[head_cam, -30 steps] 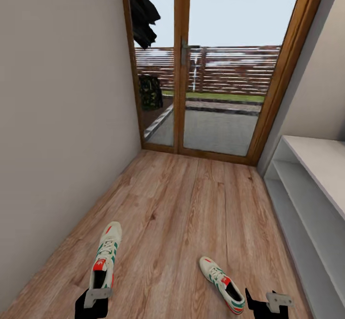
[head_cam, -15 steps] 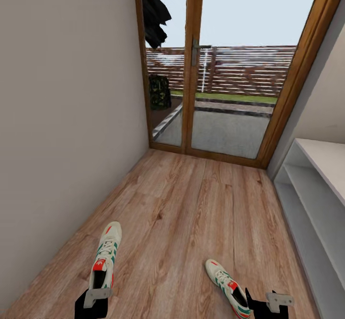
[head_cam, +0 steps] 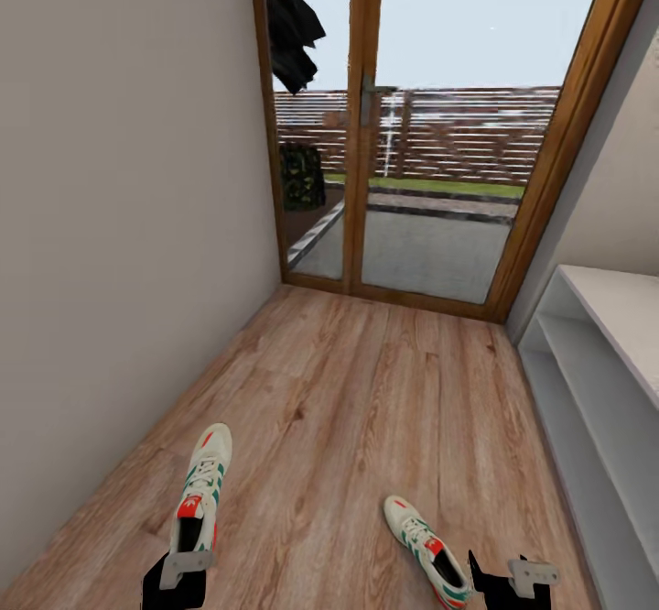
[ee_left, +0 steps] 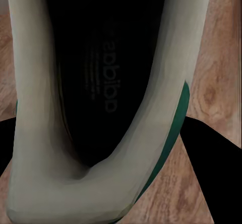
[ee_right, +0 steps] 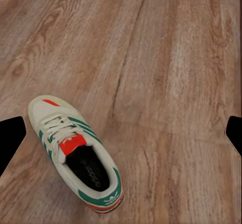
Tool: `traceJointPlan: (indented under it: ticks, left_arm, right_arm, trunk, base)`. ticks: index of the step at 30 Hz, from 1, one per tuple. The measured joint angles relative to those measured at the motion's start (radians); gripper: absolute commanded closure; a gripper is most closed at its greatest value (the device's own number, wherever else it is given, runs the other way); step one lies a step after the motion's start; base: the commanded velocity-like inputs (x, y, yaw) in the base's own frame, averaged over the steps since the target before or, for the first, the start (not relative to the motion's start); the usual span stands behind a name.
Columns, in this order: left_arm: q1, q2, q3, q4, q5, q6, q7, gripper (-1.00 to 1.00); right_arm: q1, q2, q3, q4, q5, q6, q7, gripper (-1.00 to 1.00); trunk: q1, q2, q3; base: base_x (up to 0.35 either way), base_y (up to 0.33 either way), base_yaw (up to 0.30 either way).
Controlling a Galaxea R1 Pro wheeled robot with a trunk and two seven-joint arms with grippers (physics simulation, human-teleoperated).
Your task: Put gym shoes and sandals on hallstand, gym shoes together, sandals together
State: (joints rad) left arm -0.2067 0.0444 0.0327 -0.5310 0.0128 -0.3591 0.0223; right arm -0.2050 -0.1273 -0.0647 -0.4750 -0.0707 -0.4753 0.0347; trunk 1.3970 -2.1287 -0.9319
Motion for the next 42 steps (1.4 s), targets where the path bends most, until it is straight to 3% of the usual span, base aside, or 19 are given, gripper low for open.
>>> traceJointPlan:
  ticks: [18,35,39,42]
  left_arm:
    - [0.000,0.000,0.000,0.000,0.001,-0.007,0.000,1.00]
    - [-0.004,0.005,-0.002,-0.012,0.001,0.000,-0.004,1.00]
    - [-0.017,0.010,-0.003,-0.013,0.003,0.012,-0.011,1.00]
    - [-0.058,0.010,-0.006,-0.023,0.001,0.017,-0.015,1.00]
  right_arm:
    - [0.000,0.000,0.000,0.000,0.000,0.000,0.000,-1.00]
    - [0.000,0.000,0.001,0.000,0.001,0.001,0.004,-1.00]
    - [0.000,0.000,0.004,-0.001,0.004,0.001,0.006,-1.00]
    - [0.000,-0.001,0.005,-0.009,0.009,0.003,0.006,-1.00]
  trunk:
    - [0.000,0.000,0.000]
    - [0.000,0.000,0.000]
    - [0.000,0.000,0.000]
    - [0.000,0.000,0.000]
  base:
    - [-0.063,-0.239,0.202]
    - [-0.022,-0.018,0.022]
    - [0.000,0.000,0.000]
    - [0.000,0.000,0.000]
